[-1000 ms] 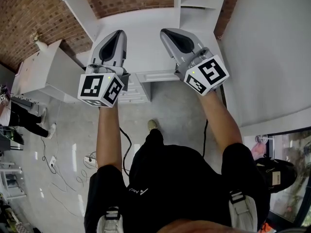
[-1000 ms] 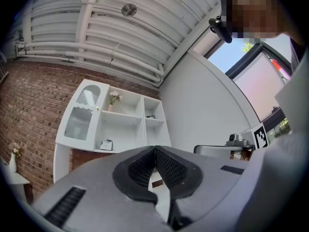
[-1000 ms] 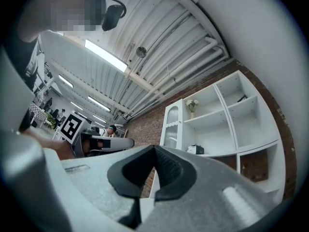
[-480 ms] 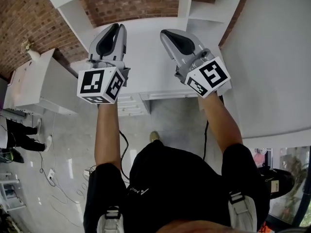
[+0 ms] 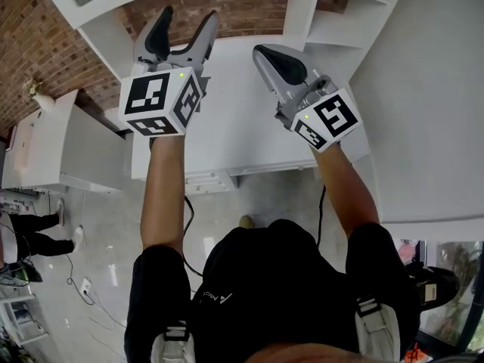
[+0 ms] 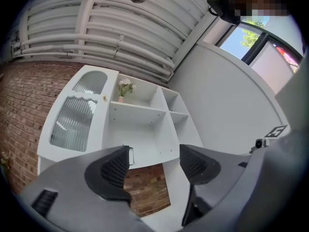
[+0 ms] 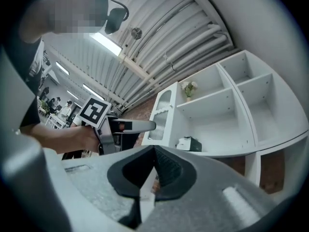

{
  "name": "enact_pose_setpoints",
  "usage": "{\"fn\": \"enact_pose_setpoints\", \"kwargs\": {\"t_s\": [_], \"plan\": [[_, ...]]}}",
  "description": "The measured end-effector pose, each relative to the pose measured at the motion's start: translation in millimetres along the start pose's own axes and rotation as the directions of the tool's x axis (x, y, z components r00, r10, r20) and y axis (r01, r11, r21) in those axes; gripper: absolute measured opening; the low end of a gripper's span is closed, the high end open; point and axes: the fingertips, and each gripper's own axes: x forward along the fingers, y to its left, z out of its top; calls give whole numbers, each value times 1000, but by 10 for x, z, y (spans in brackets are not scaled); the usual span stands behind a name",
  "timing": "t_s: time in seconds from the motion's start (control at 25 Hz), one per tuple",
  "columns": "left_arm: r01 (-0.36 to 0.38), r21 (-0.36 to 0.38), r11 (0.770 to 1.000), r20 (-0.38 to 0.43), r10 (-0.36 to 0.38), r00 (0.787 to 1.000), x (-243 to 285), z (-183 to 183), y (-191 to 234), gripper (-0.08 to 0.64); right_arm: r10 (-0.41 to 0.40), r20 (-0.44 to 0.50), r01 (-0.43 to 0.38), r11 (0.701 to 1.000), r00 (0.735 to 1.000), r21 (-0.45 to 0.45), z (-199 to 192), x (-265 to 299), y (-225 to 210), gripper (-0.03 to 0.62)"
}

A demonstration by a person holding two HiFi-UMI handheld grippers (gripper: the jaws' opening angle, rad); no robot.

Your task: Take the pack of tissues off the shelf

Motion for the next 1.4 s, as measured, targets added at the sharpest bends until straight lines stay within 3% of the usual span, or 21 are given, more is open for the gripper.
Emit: {"fn": "enact_pose_setpoints", "kwargs": {"t_s": [0.24,0.44,0.84,1.4], "plan": [[-49,-18,999,-40,48,998,540,-154,298,400,15,4,-15,1000,1000,5,-150,226,-288,2],[-129,-37,991,-70,126,989,1009,-308,541,434,63,23,-62,998,998,-15,-252,364,-623,2],[-236,8,972,-140,234,962,1812,-423,876,484,150,42,-149,989,988,-14,-376,521,-1153,2],[-254,20,967,-264,250,931,2432,-778,1240,489,142,57,-142,990,988,-13,-522,625,-1406,2]]}}
